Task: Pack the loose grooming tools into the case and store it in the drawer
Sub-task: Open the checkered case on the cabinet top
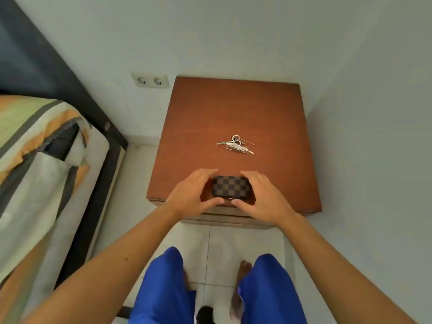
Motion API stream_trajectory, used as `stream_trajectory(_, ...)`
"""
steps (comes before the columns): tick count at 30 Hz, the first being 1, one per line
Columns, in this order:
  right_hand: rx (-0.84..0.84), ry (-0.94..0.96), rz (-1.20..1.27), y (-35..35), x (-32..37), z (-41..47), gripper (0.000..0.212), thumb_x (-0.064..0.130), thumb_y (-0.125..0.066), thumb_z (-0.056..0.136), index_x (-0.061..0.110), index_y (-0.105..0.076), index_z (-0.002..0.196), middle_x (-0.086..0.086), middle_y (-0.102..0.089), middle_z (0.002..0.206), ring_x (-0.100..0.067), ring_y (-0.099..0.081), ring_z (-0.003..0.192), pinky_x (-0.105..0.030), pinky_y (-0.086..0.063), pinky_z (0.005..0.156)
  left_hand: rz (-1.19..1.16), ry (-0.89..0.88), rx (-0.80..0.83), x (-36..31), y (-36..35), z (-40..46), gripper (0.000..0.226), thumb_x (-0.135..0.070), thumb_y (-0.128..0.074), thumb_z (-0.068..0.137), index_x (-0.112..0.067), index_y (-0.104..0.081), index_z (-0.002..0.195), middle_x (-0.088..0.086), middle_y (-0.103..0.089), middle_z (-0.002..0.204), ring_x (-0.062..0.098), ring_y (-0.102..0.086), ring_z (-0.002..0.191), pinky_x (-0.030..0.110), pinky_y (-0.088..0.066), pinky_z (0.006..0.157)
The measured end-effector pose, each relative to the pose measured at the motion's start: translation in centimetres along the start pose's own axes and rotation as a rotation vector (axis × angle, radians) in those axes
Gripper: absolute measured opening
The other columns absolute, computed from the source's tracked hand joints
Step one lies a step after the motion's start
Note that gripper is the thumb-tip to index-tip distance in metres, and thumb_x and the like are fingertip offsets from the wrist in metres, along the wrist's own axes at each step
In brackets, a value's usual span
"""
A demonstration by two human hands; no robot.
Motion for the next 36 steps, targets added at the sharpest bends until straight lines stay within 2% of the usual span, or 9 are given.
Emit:
stream_trajectory(3,-0.076,0.062,-0.022,-0.9,-0.6,0.0,0.081,0.059,-0.069,0.090,0.021,-0.039,0.154,0.004,-0.048,0.151,-0.013,-0.040,0.137,-0.032,-0.043,0.111,0.049,-0.101,-0.069,0.5,-1.6,0.4,0.090,-0.072,-0.070,0.085,-0.018,-0.045,0.153,0.000,-0.057,0.145,0.016,-0.053,0.131,0.038,-0.048,0.109)
stream_trajectory(8,-0.160,0.151,-0.087,-1.2,-1.1,0.4,0.069,0.052,-0.070,0.093,0.018,-0.048,0.149,0.004,-0.052,0.143,-0.013,-0.042,0.130,-0.028,-0.041,0.109,0.149,-0.172,-0.167,0.9,-2.5,0.8,0.085,-0.072,-0.063,0.089,-0.015,-0.051,0.151,0.003,-0.057,0.141,0.020,-0.049,0.129,0.040,-0.044,0.109)
stream_trajectory(13,-0.250,0.161,-0.032,-1.8,-1.3,-0.2,0.064,0.049,-0.069,0.094,0.018,-0.051,0.147,0.003,-0.053,0.142,-0.013,-0.041,0.131,-0.029,-0.040,0.110,0.143,-0.141,-0.213,1.7,-2.7,0.9,0.079,-0.075,-0.062,0.087,-0.023,-0.056,0.147,-0.005,-0.056,0.134,0.016,-0.048,0.121,0.038,-0.040,0.103)
stream_trajectory(18,-0.303,0.173,-0.030,-2.0,-1.7,-0.1,0.063,0.053,-0.066,0.095,0.019,-0.051,0.146,0.005,-0.052,0.143,-0.012,-0.040,0.132,-0.027,-0.040,0.111,0.125,-0.140,-0.203,2.1,-2.6,1.7,0.075,-0.077,-0.065,0.082,-0.031,-0.056,0.140,-0.013,-0.055,0.132,0.011,-0.049,0.123,0.032,-0.035,0.102)
stream_trajectory(27,-0.338,0.177,-0.053,-2.1,-1.8,0.2,0.059,0.047,-0.067,0.096,0.016,-0.053,0.144,0.001,-0.055,0.141,-0.014,-0.042,0.132,-0.023,-0.035,0.109,0.040,-0.101,-0.224,3.1,-2.2,2.5,0.071,-0.078,-0.072,0.073,-0.036,-0.061,0.129,-0.020,-0.059,0.124,0.003,-0.052,0.113,0.032,-0.036,0.099)
stream_trajectory(36,-0.363,0.162,-0.041,-2.1,-1.5,0.1,0.061,0.048,-0.070,0.094,0.016,-0.054,0.144,0.003,-0.054,0.140,-0.011,-0.043,0.131,-0.025,-0.041,0.108,0.015,-0.085,-0.210,3.2,-2.2,2.8,0.072,-0.079,-0.072,0.070,-0.036,-0.062,0.127,-0.020,-0.060,0.122,0.003,-0.051,0.110,0.034,-0.039,0.102)
Point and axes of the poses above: each hand's wrist, its own z-axis towards the middle knuckle, its own y-axis out of the back of the hand, x = y × z, the point moved 10 cm from there along z, towards the middle knuckle
